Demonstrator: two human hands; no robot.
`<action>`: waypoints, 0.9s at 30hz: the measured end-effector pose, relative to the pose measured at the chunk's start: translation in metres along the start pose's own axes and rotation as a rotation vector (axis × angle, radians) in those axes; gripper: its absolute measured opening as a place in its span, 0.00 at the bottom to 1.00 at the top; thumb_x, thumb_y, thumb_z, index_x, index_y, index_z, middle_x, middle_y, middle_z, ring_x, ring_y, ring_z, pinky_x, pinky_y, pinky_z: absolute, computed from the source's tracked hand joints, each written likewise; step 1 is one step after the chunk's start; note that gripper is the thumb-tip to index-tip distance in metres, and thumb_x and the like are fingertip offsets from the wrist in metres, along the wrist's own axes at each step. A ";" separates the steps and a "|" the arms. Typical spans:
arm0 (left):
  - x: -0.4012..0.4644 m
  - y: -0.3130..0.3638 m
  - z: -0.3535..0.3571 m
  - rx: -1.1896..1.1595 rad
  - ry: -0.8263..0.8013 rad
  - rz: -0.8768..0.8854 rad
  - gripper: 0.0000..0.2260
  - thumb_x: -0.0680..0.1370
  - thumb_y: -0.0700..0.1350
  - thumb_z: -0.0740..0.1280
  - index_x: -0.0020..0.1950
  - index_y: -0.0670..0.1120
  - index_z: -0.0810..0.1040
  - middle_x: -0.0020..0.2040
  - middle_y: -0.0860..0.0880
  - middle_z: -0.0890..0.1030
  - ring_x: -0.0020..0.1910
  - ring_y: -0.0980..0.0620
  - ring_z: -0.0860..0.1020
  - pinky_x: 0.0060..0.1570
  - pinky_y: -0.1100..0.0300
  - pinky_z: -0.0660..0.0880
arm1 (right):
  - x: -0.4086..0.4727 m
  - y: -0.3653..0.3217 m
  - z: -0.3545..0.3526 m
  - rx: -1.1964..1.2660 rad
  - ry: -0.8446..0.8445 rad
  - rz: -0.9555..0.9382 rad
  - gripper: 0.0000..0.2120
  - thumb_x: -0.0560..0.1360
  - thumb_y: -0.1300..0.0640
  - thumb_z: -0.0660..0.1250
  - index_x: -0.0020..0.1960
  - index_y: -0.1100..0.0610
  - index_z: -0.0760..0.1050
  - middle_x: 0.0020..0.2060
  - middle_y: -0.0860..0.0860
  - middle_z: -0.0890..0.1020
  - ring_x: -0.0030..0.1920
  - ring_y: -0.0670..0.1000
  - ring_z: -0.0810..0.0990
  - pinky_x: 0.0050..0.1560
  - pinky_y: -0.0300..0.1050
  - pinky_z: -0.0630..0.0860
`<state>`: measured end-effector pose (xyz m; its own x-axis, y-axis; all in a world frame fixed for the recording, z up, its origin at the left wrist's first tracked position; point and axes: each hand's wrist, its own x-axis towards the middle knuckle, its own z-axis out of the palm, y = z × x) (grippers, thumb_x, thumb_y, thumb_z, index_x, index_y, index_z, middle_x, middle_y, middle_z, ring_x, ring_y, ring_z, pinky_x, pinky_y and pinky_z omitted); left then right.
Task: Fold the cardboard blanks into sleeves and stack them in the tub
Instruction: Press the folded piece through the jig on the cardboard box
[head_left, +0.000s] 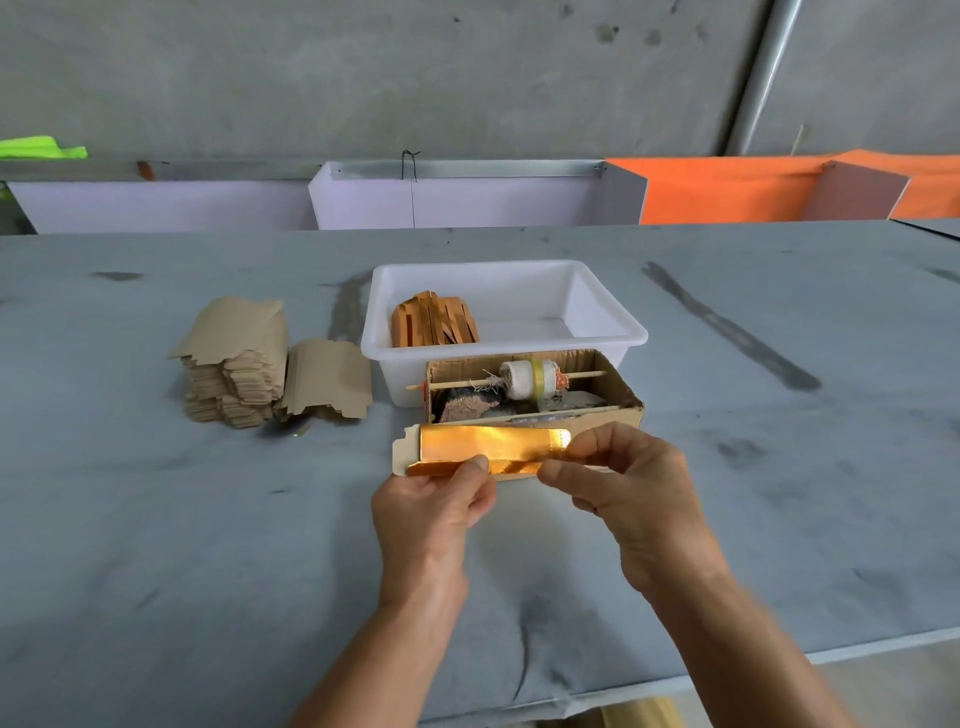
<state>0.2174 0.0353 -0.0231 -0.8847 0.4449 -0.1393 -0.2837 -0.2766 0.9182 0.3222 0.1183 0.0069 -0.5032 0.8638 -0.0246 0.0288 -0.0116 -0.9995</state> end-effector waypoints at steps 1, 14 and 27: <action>-0.001 -0.001 0.001 -0.017 -0.011 -0.021 0.06 0.71 0.30 0.71 0.36 0.38 0.78 0.27 0.46 0.80 0.27 0.51 0.79 0.34 0.59 0.81 | -0.003 0.000 0.002 0.002 -0.020 -0.006 0.11 0.63 0.68 0.77 0.34 0.57 0.76 0.30 0.49 0.80 0.31 0.47 0.76 0.30 0.35 0.73; -0.009 -0.007 -0.004 -0.090 -0.076 -0.177 0.04 0.74 0.33 0.68 0.40 0.40 0.80 0.34 0.43 0.84 0.33 0.46 0.83 0.39 0.55 0.82 | -0.003 0.006 0.021 -0.139 -0.048 -0.065 0.11 0.63 0.67 0.78 0.35 0.57 0.77 0.30 0.52 0.79 0.30 0.46 0.76 0.34 0.39 0.72; -0.011 -0.009 -0.005 -0.148 -0.047 -0.165 0.05 0.74 0.32 0.68 0.40 0.40 0.80 0.35 0.43 0.84 0.34 0.46 0.84 0.39 0.56 0.81 | 0.001 0.008 0.025 -0.256 -0.031 -0.086 0.11 0.63 0.66 0.78 0.35 0.55 0.77 0.30 0.49 0.79 0.29 0.45 0.75 0.29 0.35 0.70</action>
<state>0.2281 0.0282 -0.0316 -0.8047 0.5327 -0.2621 -0.4770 -0.3172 0.8197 0.3006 0.1068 -0.0017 -0.5397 0.8400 0.0558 0.2004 0.1925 -0.9606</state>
